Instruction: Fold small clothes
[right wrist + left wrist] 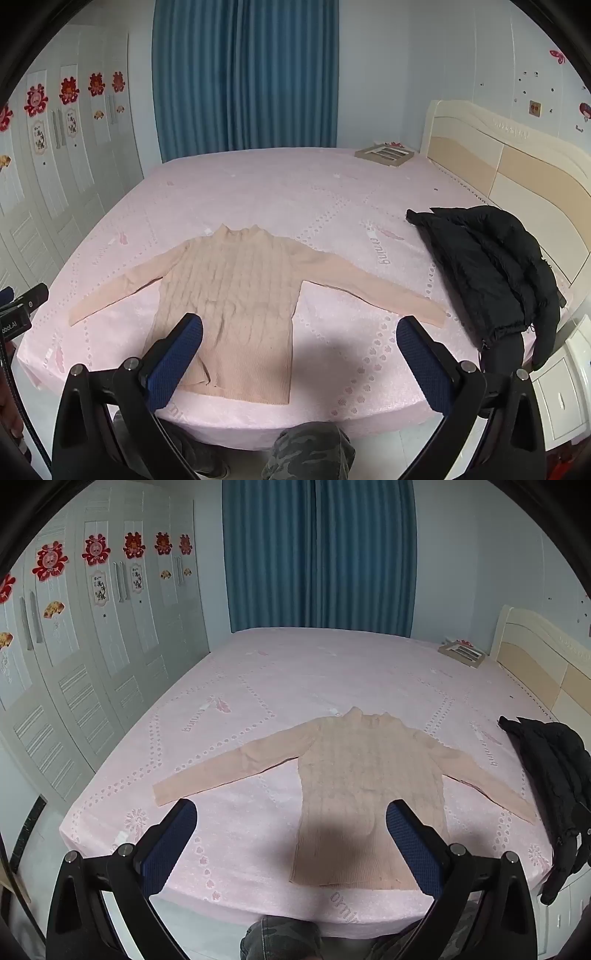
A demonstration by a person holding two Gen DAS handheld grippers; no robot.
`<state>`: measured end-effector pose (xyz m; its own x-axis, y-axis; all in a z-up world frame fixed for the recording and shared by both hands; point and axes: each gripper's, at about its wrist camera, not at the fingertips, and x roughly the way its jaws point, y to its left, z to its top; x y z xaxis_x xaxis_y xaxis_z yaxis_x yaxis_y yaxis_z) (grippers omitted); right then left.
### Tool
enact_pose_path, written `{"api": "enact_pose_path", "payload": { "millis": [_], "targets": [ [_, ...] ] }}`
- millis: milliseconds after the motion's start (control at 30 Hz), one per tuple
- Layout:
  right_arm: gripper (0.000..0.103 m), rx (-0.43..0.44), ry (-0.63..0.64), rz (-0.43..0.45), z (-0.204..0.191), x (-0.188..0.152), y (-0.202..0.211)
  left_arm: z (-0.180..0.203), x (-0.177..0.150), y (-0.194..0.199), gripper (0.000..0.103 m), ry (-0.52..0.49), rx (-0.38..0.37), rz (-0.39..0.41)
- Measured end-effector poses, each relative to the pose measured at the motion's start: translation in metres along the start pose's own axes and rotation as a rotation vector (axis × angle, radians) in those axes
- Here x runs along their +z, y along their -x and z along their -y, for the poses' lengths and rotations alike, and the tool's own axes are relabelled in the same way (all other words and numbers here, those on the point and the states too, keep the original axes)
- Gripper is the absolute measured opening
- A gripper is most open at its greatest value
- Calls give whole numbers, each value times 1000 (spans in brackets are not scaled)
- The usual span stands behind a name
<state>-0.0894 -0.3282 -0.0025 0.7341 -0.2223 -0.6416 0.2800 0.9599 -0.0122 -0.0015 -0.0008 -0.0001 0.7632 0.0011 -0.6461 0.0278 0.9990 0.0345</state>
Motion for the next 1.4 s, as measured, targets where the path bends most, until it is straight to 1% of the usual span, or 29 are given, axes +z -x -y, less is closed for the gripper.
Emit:
{"api": "enact_pose_path", "payload": {
  "millis": [67,200,333,433,633,833,1400],
  "targets": [
    [102,-1,0,2,0,0,0,0,0,0,103,4,-11,-8],
    [102,-4,-8,5,1,5,3,-2,2,5,103,-3,-19,3],
    [102,6,-9,16,0,10,8,-8,-1,2,103,-2,-20,10],
    [102,7,-7,25,-2,9,11,-6,1,9,103,-5,-10,19],
    [102,14,-12,30,-1,12,14,-4,-1,11,103,-1,-16,35],
    [102,11,-6,29,-4,20,14,-7,4,10,103,5,-17,32],
    [102,12,-9,22,-6,20,11,-9,9,11,103,7,-16,31]
  ]
}}
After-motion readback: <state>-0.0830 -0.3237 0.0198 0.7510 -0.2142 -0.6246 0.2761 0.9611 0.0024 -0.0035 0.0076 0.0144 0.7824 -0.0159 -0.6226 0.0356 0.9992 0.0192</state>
